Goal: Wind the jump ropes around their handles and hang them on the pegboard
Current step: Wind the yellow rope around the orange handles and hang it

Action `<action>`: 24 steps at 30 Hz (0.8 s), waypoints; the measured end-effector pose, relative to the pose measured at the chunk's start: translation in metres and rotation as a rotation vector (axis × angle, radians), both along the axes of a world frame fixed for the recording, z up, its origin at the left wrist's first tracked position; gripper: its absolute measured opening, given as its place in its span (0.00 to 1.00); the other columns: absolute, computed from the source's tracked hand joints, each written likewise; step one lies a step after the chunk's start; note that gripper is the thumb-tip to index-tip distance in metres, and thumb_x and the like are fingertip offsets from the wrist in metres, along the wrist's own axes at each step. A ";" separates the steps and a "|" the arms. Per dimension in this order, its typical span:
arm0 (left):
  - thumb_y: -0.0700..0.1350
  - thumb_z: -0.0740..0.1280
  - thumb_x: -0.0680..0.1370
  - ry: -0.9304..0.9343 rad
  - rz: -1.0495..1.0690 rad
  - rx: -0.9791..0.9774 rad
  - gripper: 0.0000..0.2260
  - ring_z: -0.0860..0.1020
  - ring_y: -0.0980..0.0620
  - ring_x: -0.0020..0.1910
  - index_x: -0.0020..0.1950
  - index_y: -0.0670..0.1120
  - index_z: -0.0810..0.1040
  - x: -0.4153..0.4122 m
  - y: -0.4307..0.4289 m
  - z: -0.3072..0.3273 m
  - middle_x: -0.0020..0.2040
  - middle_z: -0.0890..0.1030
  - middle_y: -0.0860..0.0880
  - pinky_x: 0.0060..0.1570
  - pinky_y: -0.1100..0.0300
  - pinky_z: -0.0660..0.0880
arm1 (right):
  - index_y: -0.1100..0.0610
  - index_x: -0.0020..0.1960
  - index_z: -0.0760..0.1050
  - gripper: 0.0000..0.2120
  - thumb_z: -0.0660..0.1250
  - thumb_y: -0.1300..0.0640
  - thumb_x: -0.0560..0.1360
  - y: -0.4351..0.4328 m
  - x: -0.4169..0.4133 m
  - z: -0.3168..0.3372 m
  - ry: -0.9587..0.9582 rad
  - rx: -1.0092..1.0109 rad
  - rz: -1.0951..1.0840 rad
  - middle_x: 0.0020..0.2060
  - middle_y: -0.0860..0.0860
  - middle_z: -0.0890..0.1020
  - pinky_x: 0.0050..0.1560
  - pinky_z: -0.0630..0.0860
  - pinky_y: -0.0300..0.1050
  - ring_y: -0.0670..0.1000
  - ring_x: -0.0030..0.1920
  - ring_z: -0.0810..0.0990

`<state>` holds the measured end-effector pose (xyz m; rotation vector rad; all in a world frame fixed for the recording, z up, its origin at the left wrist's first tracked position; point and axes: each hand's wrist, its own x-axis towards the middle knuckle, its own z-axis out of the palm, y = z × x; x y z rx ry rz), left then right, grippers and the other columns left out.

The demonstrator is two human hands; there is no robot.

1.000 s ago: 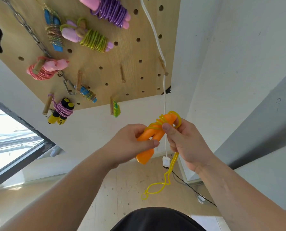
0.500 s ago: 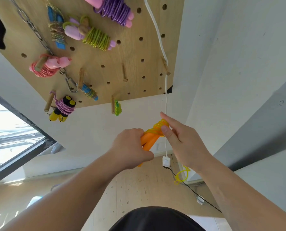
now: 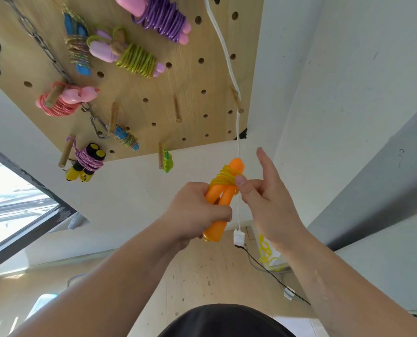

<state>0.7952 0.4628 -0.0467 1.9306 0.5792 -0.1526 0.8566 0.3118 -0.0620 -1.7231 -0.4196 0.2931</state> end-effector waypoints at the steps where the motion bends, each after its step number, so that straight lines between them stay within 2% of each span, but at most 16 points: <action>1: 0.47 0.78 0.62 0.004 0.020 -0.060 0.20 0.82 0.42 0.37 0.49 0.40 0.77 -0.002 0.003 -0.001 0.40 0.80 0.39 0.29 0.57 0.72 | 0.45 0.79 0.57 0.33 0.64 0.43 0.78 -0.004 0.005 0.001 0.028 -0.043 0.034 0.33 0.54 0.71 0.44 0.73 0.29 0.45 0.36 0.73; 2: 0.48 0.77 0.60 0.005 0.043 -0.103 0.23 0.84 0.37 0.41 0.51 0.40 0.78 -0.003 0.007 -0.002 0.44 0.83 0.36 0.29 0.56 0.72 | 0.46 0.77 0.63 0.31 0.64 0.41 0.76 -0.009 0.009 0.001 0.048 -0.091 0.070 0.35 0.55 0.68 0.44 0.73 0.36 0.46 0.37 0.71; 4: 0.49 0.77 0.59 0.013 0.071 -0.141 0.26 0.84 0.34 0.48 0.53 0.40 0.78 -0.006 0.012 -0.006 0.48 0.83 0.34 0.31 0.54 0.72 | 0.44 0.69 0.75 0.20 0.62 0.42 0.79 -0.016 0.012 0.001 0.041 -0.158 0.118 0.35 0.53 0.67 0.40 0.71 0.48 0.47 0.37 0.68; 5: 0.49 0.76 0.58 0.018 0.075 -0.144 0.26 0.84 0.33 0.48 0.53 0.40 0.78 -0.006 0.013 -0.006 0.49 0.83 0.34 0.31 0.54 0.71 | 0.44 0.63 0.79 0.14 0.61 0.44 0.81 -0.018 0.011 0.002 -0.019 -0.196 0.118 0.32 0.49 0.66 0.37 0.67 0.46 0.46 0.34 0.67; 6: 0.49 0.76 0.58 0.022 0.077 -0.138 0.26 0.84 0.34 0.47 0.52 0.40 0.78 -0.005 0.013 -0.007 0.48 0.83 0.35 0.30 0.54 0.71 | 0.45 0.57 0.82 0.13 0.60 0.46 0.82 -0.019 0.009 0.001 -0.116 -0.255 0.099 0.28 0.45 0.66 0.34 0.64 0.43 0.44 0.31 0.65; 8: 0.49 0.76 0.57 0.019 0.090 -0.091 0.23 0.82 0.38 0.39 0.49 0.41 0.78 -0.003 0.015 -0.008 0.44 0.82 0.36 0.29 0.56 0.70 | 0.50 0.44 0.81 0.17 0.58 0.46 0.83 -0.019 0.004 0.001 -0.337 -0.415 0.018 0.26 0.45 0.70 0.34 0.65 0.44 0.46 0.32 0.69; 10: 0.48 0.79 0.60 0.012 0.109 -0.030 0.20 0.79 0.43 0.35 0.46 0.41 0.78 0.000 0.020 -0.009 0.40 0.80 0.40 0.29 0.56 0.71 | 0.52 0.41 0.78 0.18 0.57 0.46 0.83 -0.017 0.000 0.003 -0.496 -0.505 -0.054 0.29 0.47 0.71 0.37 0.68 0.47 0.46 0.36 0.72; 12: 0.45 0.79 0.65 0.012 0.113 0.028 0.17 0.77 0.44 0.35 0.47 0.40 0.78 0.002 0.024 -0.011 0.40 0.78 0.42 0.30 0.56 0.71 | 0.49 0.41 0.80 0.15 0.60 0.47 0.82 -0.015 -0.003 0.004 -0.557 -0.483 -0.070 0.31 0.47 0.71 0.39 0.69 0.45 0.46 0.38 0.73; 13: 0.44 0.79 0.67 0.014 0.110 0.048 0.16 0.77 0.44 0.35 0.48 0.39 0.78 0.003 0.026 -0.012 0.40 0.78 0.42 0.31 0.55 0.72 | 0.47 0.43 0.81 0.12 0.63 0.48 0.81 -0.014 -0.003 0.004 -0.524 -0.424 -0.078 0.32 0.46 0.73 0.39 0.69 0.41 0.46 0.39 0.73; 15: 0.44 0.79 0.67 0.020 0.098 0.042 0.17 0.77 0.44 0.35 0.49 0.38 0.78 0.002 0.026 -0.012 0.40 0.78 0.42 0.32 0.54 0.72 | 0.44 0.47 0.85 0.06 0.71 0.54 0.78 -0.013 -0.001 0.007 -0.314 -0.233 -0.094 0.34 0.45 0.76 0.39 0.67 0.35 0.43 0.38 0.75; 17: 0.45 0.80 0.64 0.007 0.082 -0.026 0.18 0.78 0.43 0.35 0.47 0.40 0.79 -0.001 0.025 -0.007 0.39 0.79 0.42 0.31 0.54 0.72 | 0.44 0.46 0.86 0.08 0.74 0.58 0.75 -0.014 0.001 0.010 -0.085 -0.042 -0.095 0.36 0.47 0.80 0.41 0.68 0.37 0.42 0.37 0.75; 20: 0.47 0.77 0.60 -0.043 0.041 -0.217 0.19 0.81 0.40 0.38 0.47 0.42 0.79 -0.006 0.020 0.004 0.38 0.81 0.42 0.31 0.54 0.70 | 0.46 0.46 0.86 0.08 0.75 0.59 0.74 -0.014 -0.001 0.010 0.055 0.088 -0.089 0.40 0.51 0.85 0.44 0.74 0.38 0.45 0.41 0.79; 22: 0.45 0.76 0.60 -0.067 -0.033 -0.369 0.20 0.82 0.38 0.39 0.49 0.42 0.78 -0.008 0.017 0.012 0.37 0.81 0.42 0.34 0.52 0.70 | 0.50 0.47 0.85 0.06 0.74 0.60 0.74 -0.015 -0.001 0.010 0.087 0.136 -0.075 0.36 0.49 0.84 0.42 0.73 0.36 0.43 0.39 0.77; 23: 0.44 0.76 0.60 -0.072 -0.081 -0.449 0.21 0.81 0.39 0.38 0.50 0.41 0.77 -0.010 0.016 0.015 0.36 0.81 0.41 0.36 0.50 0.71 | 0.53 0.47 0.84 0.04 0.75 0.60 0.73 -0.015 0.001 0.008 0.129 0.187 -0.054 0.33 0.48 0.81 0.41 0.72 0.37 0.44 0.37 0.75; 24: 0.44 0.75 0.59 -0.070 -0.129 -0.533 0.23 0.81 0.40 0.35 0.51 0.40 0.77 -0.011 0.015 0.016 0.36 0.80 0.40 0.36 0.49 0.72 | 0.56 0.47 0.82 0.06 0.76 0.59 0.71 -0.017 0.003 0.007 0.210 0.277 -0.014 0.31 0.47 0.78 0.40 0.69 0.40 0.45 0.34 0.72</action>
